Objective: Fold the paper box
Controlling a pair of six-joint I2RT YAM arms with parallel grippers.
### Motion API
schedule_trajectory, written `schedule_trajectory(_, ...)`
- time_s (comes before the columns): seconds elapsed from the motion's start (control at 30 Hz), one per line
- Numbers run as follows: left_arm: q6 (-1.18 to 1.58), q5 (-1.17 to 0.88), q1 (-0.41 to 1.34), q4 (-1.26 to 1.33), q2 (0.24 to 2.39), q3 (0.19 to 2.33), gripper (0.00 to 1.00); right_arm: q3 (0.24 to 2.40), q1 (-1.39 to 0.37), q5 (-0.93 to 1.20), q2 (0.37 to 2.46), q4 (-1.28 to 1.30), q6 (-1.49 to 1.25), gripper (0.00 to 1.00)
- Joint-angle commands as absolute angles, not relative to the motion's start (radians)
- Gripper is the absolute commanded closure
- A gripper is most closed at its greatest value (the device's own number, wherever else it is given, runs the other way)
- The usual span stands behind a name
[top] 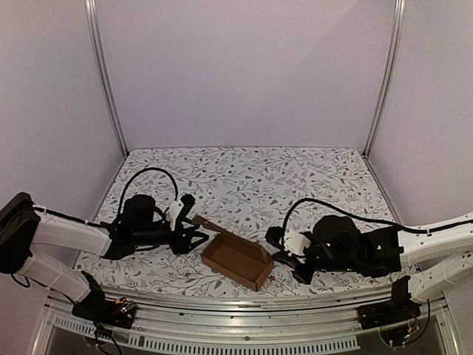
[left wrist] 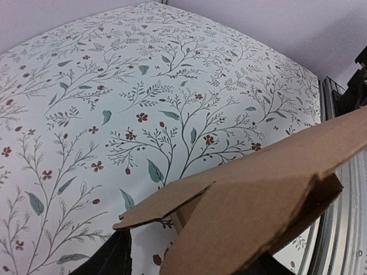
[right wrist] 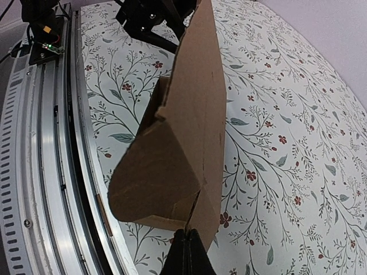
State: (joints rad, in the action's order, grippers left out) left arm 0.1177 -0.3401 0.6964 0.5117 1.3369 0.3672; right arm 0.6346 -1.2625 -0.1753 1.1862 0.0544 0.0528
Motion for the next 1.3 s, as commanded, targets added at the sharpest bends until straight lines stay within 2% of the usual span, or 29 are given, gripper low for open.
schedule_trajectory(0.0, 0.037, -0.375, 0.684, 0.500, 1.360, 0.420, 0.43, 0.606, -1.258, -0.156, 1.156, 0.037, 0.038, 1.00)
schedule_trajectory(0.3, -0.014, -0.295, 0.684, 0.430, 1.280, 0.413, 0.44, 0.584, -1.257, -0.154, 1.135, 0.028, 0.028, 1.00)
schedule_trajectory(0.8, -0.050, -0.321, 0.687, 0.409, 1.337, 0.450, 0.50, 0.585, -1.255, -0.144, 1.132, 0.026, 0.022, 1.00)
schedule_trajectory(1.27, -0.052, -0.321, 0.695, 0.377, 1.328, 0.459, 0.71, 0.599, -1.252, -0.160, 1.148, 0.038, 0.027, 1.00)
